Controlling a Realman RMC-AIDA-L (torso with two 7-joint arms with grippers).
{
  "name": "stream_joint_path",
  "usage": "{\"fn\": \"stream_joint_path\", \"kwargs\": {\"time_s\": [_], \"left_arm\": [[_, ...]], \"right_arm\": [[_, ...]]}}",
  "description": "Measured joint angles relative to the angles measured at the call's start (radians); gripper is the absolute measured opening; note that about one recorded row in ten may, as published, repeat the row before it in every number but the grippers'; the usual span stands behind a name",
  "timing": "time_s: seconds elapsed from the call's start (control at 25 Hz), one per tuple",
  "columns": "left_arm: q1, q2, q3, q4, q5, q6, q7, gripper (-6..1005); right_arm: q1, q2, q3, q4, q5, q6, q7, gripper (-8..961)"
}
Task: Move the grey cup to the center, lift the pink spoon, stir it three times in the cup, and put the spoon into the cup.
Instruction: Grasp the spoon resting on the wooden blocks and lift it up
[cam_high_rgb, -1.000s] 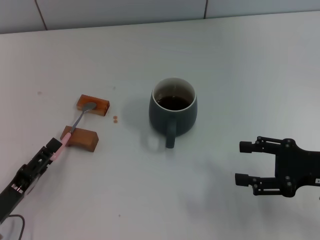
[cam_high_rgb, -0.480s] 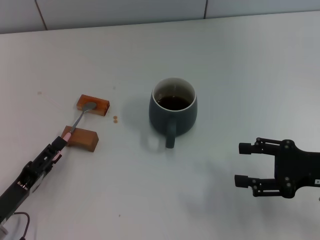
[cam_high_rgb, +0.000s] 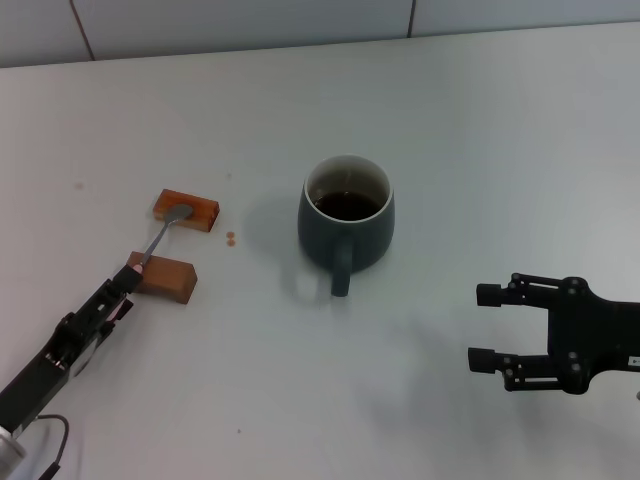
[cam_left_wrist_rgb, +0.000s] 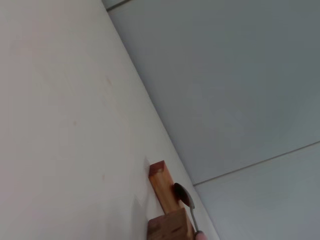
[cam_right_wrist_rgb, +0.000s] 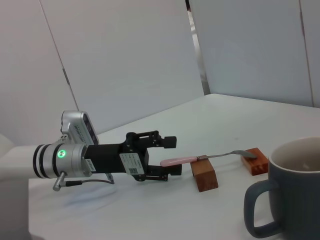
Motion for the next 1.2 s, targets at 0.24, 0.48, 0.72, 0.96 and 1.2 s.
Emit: {"fn": "stream_joint_path", "kwargs": {"time_s": [0.24, 0.48, 0.72, 0.96, 1.2], "left_arm": [[-0.021, 0.000, -0.004, -0.020, -0.001, -0.006, -0.005, 783], [-0.026, 0.000, -0.005, -0.027, -0.003, -0.017, -0.016, 757], [-0.028, 0.000, -0.007, -0.032, -0.007, -0.017, -0.025, 580], [-0.029, 0.000, -0.015, -0.032, -0.007, -0.019, -0.042, 500], [-0.028, 0.000, -0.018, -0.034, -0.006, -0.030, -0.052, 368]], "right_arm": [[0.002, 0.000, 0.000, 0.000, 0.000, 0.011, 0.001, 810], [0.006, 0.000, 0.000, -0.002, 0.000, 0.014, 0.004, 810], [0.008, 0.000, 0.000, -0.003, 0.000, 0.015, 0.005, 810], [0.014, 0.000, 0.000, -0.005, 0.000, 0.015, 0.005, 810], [0.017, 0.000, 0.000, -0.009, 0.000, 0.015, 0.005, 811]]}}
